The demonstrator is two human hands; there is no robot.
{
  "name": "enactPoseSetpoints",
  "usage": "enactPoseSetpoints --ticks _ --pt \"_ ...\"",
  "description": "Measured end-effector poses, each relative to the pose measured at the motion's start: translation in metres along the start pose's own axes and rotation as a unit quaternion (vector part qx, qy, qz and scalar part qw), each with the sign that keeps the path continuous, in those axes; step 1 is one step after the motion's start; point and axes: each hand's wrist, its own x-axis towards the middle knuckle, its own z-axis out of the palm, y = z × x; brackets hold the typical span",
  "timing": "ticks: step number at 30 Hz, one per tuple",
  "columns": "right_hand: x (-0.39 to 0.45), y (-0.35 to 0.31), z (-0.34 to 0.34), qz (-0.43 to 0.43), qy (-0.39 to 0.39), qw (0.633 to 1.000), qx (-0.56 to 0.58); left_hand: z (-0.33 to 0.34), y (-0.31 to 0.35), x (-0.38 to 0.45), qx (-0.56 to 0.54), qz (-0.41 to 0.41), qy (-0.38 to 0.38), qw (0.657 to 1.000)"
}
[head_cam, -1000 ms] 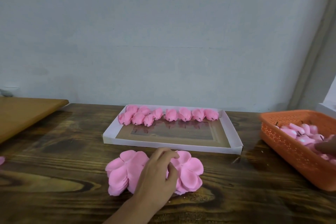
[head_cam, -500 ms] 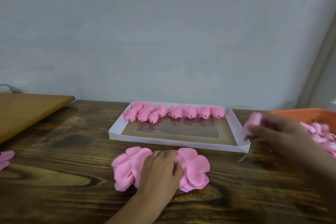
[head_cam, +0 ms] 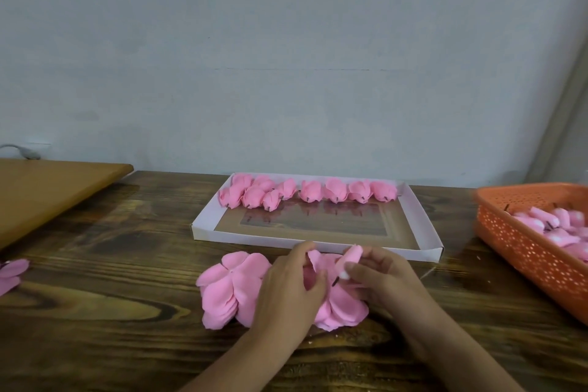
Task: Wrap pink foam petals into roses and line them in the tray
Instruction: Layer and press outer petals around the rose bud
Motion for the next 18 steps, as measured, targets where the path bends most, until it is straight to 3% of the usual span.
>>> enactPoseSetpoints --ticks 3,8,13,18 --pt "-0.001 -0.002 0.003 -0.017 0.013 1.000 0.006 0.000 0.002 0.002 -0.018 -0.012 -0.002 1.000" --pt "-0.005 -0.003 0.004 -0.048 0.022 0.998 0.030 -0.012 0.013 -0.003 -0.197 -0.021 0.027 0.980" --pt "-0.008 -0.002 0.007 -0.046 0.037 0.997 0.058 -0.012 0.017 -0.003 -0.335 -0.120 -0.008 0.935" --pt "-0.009 -0.003 0.006 -0.062 0.019 0.996 0.068 -0.012 0.011 -0.003 -0.387 -0.195 -0.045 0.900"
